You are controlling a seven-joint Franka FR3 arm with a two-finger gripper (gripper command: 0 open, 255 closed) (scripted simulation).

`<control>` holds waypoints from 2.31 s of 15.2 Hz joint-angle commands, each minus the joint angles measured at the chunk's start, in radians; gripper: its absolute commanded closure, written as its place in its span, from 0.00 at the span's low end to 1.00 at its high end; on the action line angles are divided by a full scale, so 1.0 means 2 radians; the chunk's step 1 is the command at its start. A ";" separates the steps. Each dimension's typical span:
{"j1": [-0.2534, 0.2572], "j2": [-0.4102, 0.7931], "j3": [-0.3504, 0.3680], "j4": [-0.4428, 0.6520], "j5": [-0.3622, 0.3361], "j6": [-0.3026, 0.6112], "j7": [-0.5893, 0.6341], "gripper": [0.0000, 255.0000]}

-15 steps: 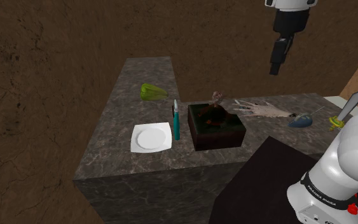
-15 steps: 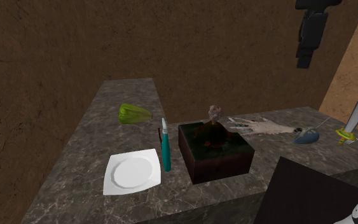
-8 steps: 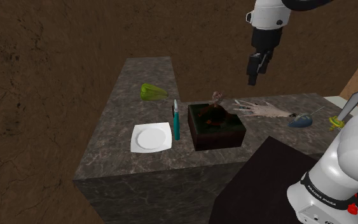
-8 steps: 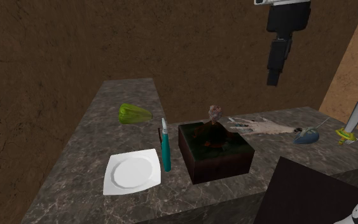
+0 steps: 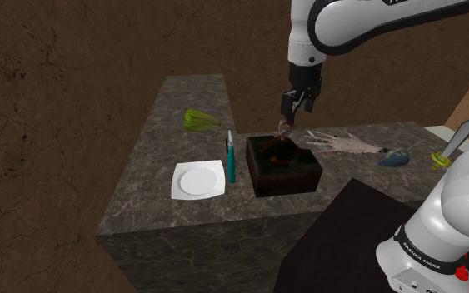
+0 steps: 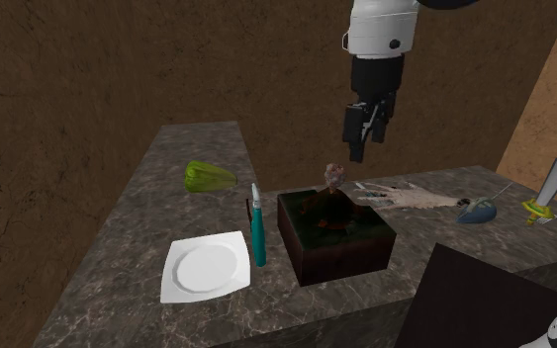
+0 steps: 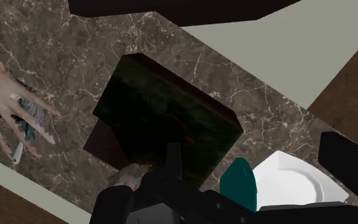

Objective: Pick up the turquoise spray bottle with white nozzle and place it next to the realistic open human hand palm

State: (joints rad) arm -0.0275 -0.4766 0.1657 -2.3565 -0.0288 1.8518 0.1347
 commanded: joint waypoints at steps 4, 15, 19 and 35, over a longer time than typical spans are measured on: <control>-0.007 0.086 0.026 0.022 -0.006 0.070 0.064 0.00; -0.011 0.298 0.047 0.146 -0.072 0.162 0.202 0.00; -0.002 0.377 0.040 0.213 -0.099 0.175 0.246 0.00; 0.007 0.449 0.026 0.243 -0.123 0.217 0.274 0.00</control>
State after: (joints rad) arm -0.0141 0.4218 0.2181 -1.8702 -0.2744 2.2858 0.6832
